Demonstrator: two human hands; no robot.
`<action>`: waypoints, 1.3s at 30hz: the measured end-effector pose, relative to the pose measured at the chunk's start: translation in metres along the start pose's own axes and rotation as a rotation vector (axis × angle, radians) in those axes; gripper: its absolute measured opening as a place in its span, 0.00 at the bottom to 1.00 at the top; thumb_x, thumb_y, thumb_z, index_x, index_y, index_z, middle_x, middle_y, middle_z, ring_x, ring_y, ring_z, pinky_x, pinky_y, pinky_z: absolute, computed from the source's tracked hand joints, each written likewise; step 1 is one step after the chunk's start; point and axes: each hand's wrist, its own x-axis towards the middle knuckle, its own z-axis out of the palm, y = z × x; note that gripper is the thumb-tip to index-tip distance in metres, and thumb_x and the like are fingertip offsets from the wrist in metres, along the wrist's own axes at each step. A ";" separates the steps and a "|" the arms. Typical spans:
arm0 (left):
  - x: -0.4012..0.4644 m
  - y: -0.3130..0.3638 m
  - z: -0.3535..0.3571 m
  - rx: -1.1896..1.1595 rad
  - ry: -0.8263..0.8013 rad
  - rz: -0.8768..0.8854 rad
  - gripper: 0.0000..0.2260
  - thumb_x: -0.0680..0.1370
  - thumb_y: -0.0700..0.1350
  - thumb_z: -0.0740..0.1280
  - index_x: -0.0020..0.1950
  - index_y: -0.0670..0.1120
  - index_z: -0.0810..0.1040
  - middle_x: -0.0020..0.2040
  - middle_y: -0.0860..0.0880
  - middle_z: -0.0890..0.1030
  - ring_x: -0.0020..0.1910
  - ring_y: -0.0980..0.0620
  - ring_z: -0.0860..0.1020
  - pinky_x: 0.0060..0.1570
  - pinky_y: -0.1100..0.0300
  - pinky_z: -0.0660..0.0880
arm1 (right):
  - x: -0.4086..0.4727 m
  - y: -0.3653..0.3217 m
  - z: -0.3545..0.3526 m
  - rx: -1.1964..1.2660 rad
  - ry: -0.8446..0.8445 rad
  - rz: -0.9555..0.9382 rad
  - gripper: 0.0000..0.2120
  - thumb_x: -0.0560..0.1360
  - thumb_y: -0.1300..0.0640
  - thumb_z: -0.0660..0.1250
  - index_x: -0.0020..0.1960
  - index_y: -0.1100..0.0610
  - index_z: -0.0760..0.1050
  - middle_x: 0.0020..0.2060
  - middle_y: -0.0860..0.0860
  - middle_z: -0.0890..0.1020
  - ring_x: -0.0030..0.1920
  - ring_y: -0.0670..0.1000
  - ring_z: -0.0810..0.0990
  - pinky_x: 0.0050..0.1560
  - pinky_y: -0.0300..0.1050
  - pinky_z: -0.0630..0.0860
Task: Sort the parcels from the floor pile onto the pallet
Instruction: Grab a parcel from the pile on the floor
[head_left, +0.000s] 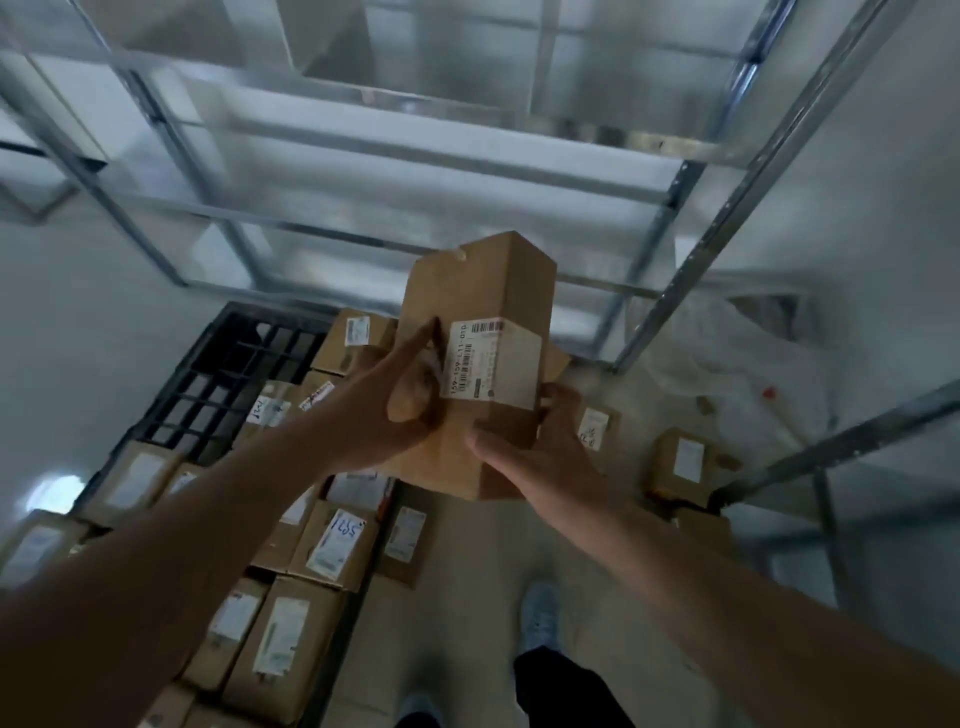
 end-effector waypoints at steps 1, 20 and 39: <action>-0.018 0.011 -0.013 0.024 0.012 0.029 0.46 0.76 0.52 0.75 0.76 0.79 0.44 0.78 0.52 0.57 0.73 0.38 0.66 0.64 0.37 0.77 | -0.015 -0.019 0.002 -0.006 0.011 -0.023 0.44 0.61 0.36 0.82 0.66 0.42 0.58 0.61 0.43 0.78 0.55 0.34 0.81 0.48 0.30 0.79; -0.284 0.226 -0.067 0.036 0.487 0.374 0.38 0.79 0.49 0.72 0.83 0.62 0.54 0.77 0.49 0.66 0.73 0.46 0.70 0.62 0.48 0.79 | -0.222 -0.245 -0.048 -0.131 -0.063 -0.478 0.47 0.58 0.32 0.85 0.64 0.29 0.56 0.60 0.34 0.77 0.61 0.36 0.78 0.54 0.37 0.82; -0.525 0.138 -0.038 -0.279 0.700 0.005 0.37 0.78 0.53 0.74 0.81 0.68 0.57 0.79 0.57 0.67 0.75 0.51 0.69 0.72 0.42 0.71 | -0.354 -0.234 0.108 -0.239 -0.500 -0.493 0.16 0.80 0.37 0.62 0.56 0.40 0.55 0.63 0.49 0.76 0.58 0.44 0.79 0.39 0.29 0.79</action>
